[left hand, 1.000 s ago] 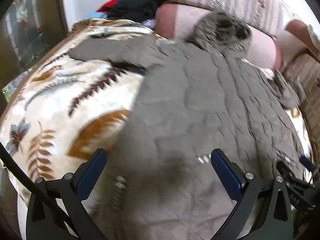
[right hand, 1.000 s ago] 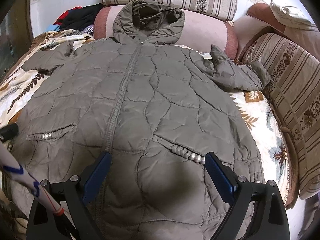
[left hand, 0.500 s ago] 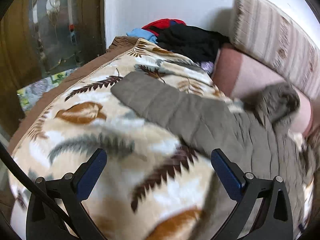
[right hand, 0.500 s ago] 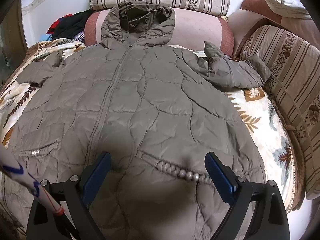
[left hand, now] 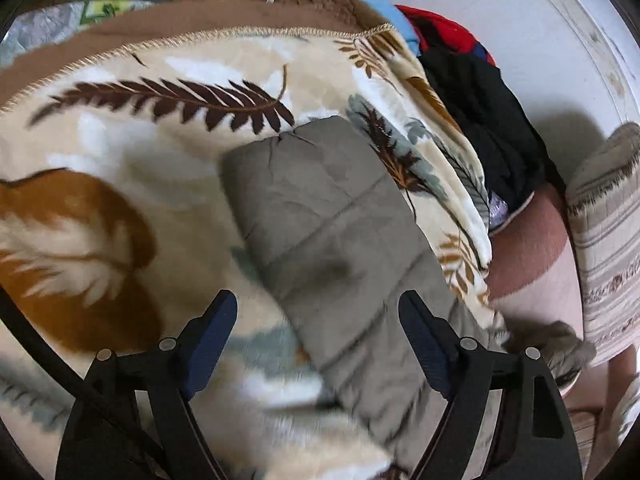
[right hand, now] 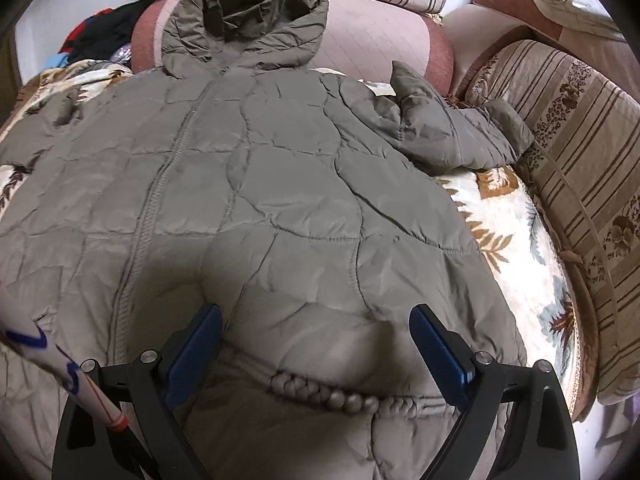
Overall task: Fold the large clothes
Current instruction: 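Grasp the coat sleeve with the left tool and fold it across the body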
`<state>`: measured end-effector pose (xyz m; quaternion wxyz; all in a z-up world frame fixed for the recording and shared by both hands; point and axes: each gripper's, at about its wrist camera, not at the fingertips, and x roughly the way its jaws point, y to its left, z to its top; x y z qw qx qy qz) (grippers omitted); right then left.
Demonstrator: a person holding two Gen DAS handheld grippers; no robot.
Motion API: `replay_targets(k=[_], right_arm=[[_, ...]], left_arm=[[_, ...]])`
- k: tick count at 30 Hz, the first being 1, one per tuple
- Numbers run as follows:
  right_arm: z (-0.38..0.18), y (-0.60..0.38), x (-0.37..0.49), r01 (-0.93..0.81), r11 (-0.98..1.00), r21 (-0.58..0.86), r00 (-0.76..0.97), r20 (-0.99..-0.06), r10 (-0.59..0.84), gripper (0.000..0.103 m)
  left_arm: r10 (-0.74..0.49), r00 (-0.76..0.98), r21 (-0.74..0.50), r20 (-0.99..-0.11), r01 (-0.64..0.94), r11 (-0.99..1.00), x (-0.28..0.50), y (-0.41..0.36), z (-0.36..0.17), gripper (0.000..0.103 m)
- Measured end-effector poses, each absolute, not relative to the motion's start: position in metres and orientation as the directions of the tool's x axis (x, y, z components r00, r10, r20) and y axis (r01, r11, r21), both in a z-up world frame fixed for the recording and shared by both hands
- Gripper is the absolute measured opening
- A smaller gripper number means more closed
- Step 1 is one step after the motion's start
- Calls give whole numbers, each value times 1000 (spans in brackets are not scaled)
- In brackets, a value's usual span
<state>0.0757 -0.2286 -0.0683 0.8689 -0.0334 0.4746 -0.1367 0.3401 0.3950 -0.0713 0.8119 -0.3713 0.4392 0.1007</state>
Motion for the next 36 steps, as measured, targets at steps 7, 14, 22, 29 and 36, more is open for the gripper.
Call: replay_targets(k=[7, 14, 22, 29, 36], right_arm=[[-71, -223, 90, 198, 957, -214, 510, -811, -287, 97], [-76, -223, 94, 203, 955, -216, 505, -813, -291, 97], [-53, -219, 82, 197, 964, -180, 574, -776, -262, 96], [-31, -226, 59, 209, 970, -125, 630, -741, -232, 96], [-10, -247, 29, 255, 965, -65, 669, -709, -225, 96]], left_arm=[[-144, 597, -501, -789, -489, 714, 380, 395, -88, 88], [0, 536, -345, -844, -544, 765, 385, 386, -81, 21], [-60, 627, -393, -777, -407, 824, 353, 345, -3, 11], [-247, 696, -429, -674, -97, 898, 312, 221, 81, 10], [-446, 634, -457, -632, 160, 875, 252, 87, 94, 10]])
